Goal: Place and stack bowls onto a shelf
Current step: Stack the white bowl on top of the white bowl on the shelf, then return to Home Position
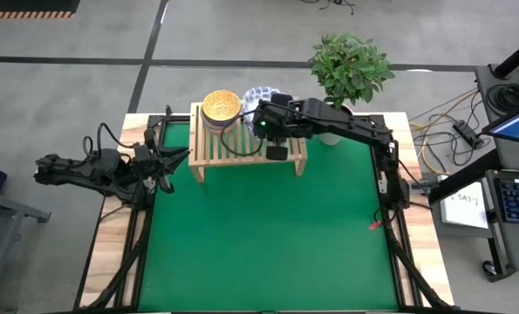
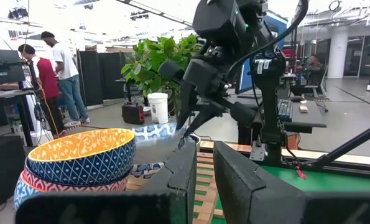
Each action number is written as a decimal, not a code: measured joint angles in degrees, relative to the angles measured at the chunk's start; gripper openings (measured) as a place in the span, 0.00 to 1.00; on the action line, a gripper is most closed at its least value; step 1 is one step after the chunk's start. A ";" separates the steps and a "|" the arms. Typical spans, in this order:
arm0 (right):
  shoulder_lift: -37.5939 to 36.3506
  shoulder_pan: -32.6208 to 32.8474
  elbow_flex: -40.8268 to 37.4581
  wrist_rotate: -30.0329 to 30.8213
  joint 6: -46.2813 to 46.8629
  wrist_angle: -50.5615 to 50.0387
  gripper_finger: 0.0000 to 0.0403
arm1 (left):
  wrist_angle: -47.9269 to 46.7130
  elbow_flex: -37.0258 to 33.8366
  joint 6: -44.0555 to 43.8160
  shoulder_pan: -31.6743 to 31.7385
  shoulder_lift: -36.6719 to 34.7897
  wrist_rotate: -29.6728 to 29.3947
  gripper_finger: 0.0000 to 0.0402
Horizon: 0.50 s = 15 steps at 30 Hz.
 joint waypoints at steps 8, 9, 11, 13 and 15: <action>-0.46 0.26 -0.02 0.13 6.32 -1.82 0.36 | -0.29 0.00 0.00 0.00 0.00 0.00 0.09; -0.84 0.51 -0.04 0.12 7.75 -3.05 0.37 | -0.37 0.00 0.00 0.00 0.00 0.00 0.09; -1.90 1.22 -0.04 0.06 10.92 -5.78 0.39 | -0.46 0.00 0.00 0.00 0.00 0.00 0.09; -3.09 2.13 -0.04 -0.10 14.27 -8.34 0.40 | -0.46 0.00 0.00 0.00 0.00 0.00 0.09; -4.00 3.37 -0.02 -0.32 17.28 -10.23 0.39 | -0.50 0.00 0.01 0.00 0.02 0.00 0.09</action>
